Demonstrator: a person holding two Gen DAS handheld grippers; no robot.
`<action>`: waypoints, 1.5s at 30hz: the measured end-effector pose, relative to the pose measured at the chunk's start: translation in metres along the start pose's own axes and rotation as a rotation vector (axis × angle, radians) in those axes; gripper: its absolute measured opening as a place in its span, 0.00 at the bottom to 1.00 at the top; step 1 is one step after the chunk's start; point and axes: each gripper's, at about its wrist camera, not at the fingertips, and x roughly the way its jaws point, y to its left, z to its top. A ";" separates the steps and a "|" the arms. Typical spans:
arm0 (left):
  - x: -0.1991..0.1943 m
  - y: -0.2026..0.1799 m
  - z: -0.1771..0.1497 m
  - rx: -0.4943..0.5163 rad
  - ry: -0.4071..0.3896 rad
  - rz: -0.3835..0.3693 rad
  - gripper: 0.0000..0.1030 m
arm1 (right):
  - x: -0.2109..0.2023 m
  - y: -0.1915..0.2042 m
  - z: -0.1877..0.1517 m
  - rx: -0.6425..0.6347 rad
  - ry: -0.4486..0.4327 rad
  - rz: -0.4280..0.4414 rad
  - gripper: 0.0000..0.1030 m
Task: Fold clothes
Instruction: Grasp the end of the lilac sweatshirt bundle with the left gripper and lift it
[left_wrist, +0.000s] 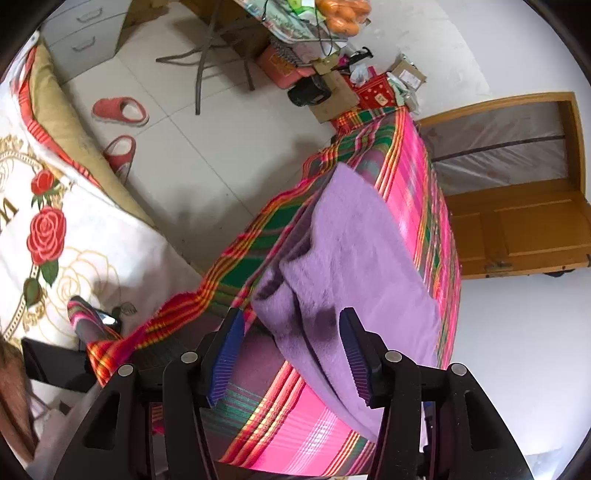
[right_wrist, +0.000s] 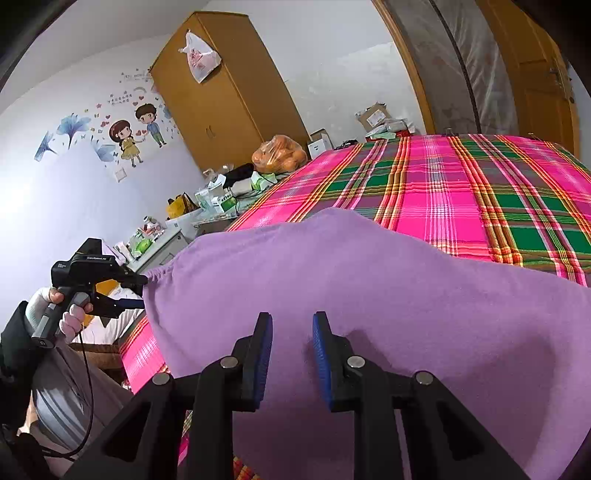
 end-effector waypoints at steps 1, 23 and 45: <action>0.003 0.000 -0.001 -0.008 0.002 0.008 0.54 | 0.000 0.002 0.000 -0.006 0.001 0.001 0.22; 0.001 -0.016 -0.006 0.003 -0.135 0.057 0.23 | 0.001 0.004 -0.003 -0.017 0.008 0.032 0.25; -0.003 -0.171 -0.069 0.648 -0.137 -0.036 0.16 | -0.013 0.002 -0.005 0.032 0.000 0.025 0.25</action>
